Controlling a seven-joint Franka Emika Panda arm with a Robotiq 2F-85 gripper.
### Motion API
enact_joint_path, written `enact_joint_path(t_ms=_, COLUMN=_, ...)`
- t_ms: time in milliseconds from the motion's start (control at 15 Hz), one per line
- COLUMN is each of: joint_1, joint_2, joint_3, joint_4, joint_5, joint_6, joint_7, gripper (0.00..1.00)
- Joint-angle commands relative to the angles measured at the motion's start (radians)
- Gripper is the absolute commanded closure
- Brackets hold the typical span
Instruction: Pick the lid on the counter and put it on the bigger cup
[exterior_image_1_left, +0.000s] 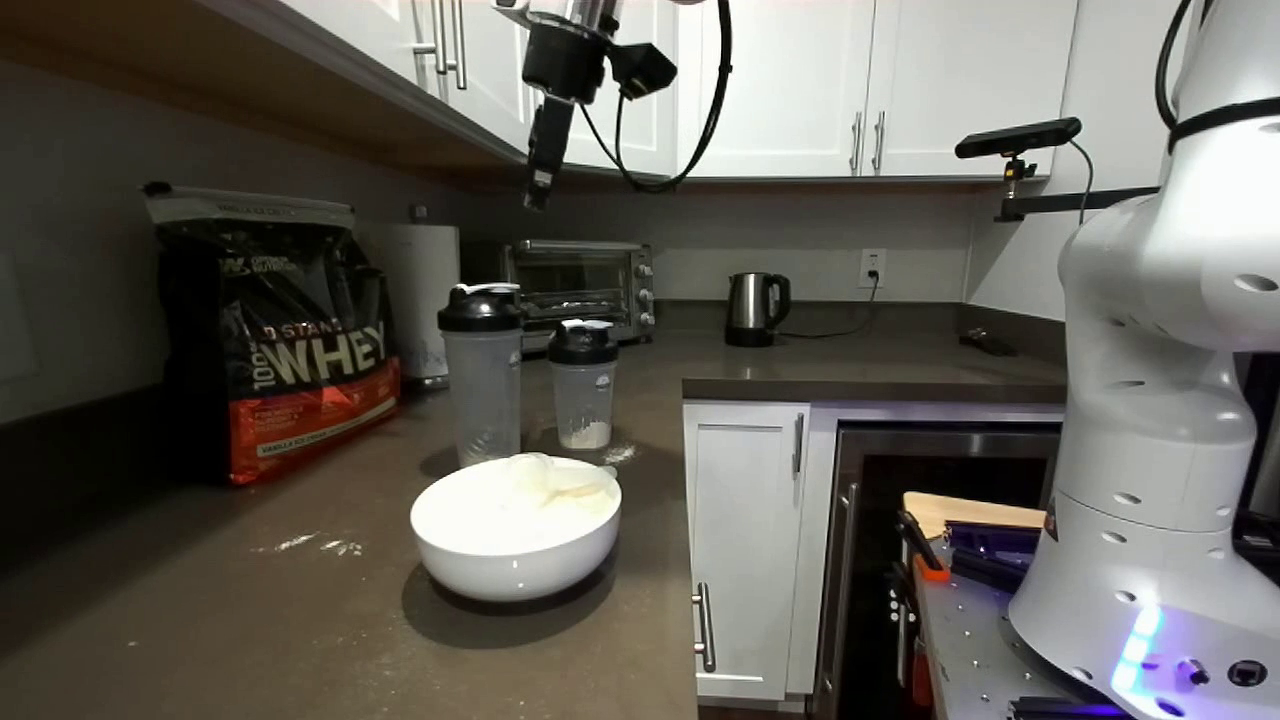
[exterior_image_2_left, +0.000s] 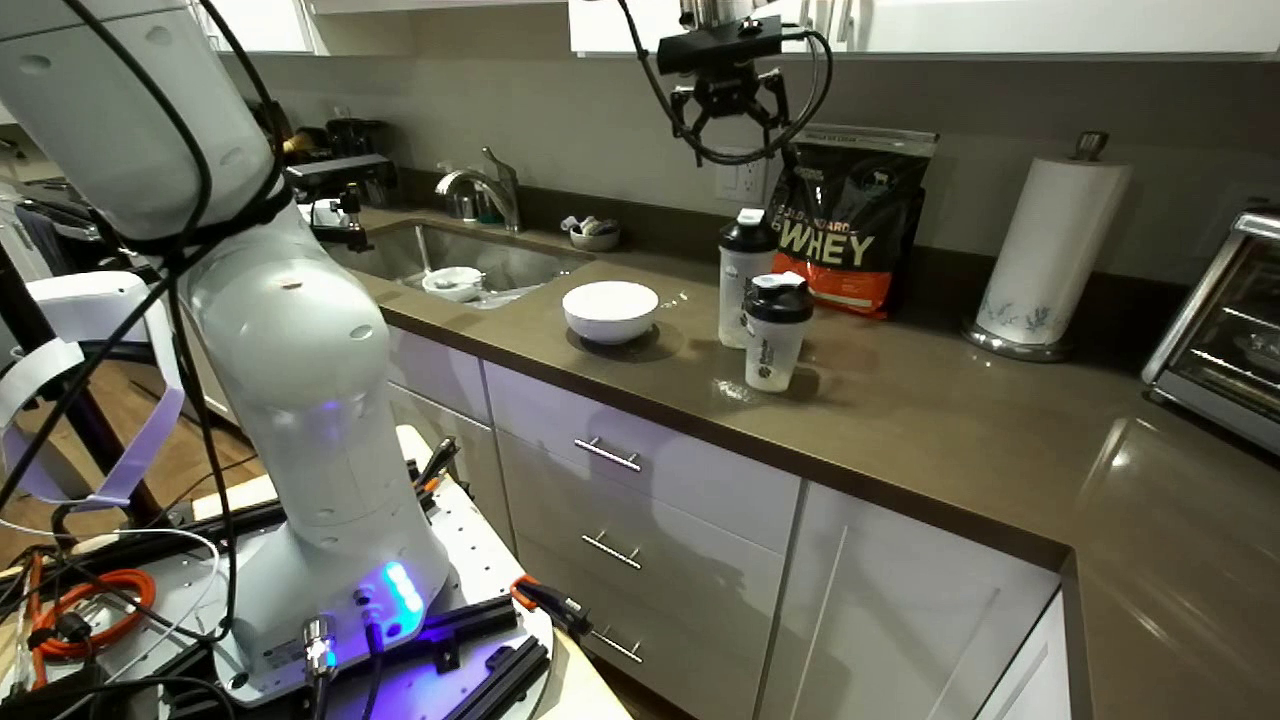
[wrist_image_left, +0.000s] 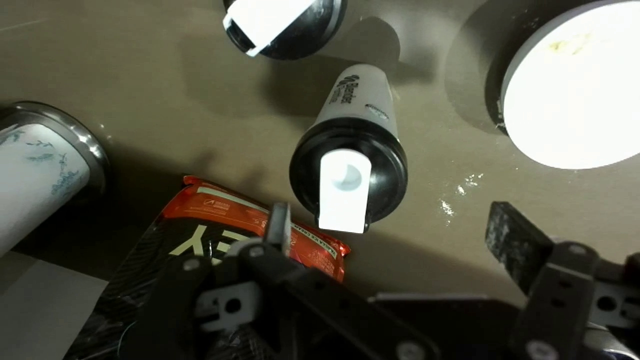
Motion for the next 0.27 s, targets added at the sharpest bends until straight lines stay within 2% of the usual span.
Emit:
enact_joint_path(t_ms=0, joint_1=0.017, joint_2=-0.055, joint_3=-0.019, joint_4=-0.041, joint_5=0.022, joint_6=-0.027, joint_7=-0.029, gripper=0.00)
enact_joint_path(t_ms=200, joint_1=0.019, joint_2=-0.032, joint_3=-0.018, joint_4=-0.024, joint_5=-0.002, joint_6=-0.010, joint_7=0.001, gripper=0.00)
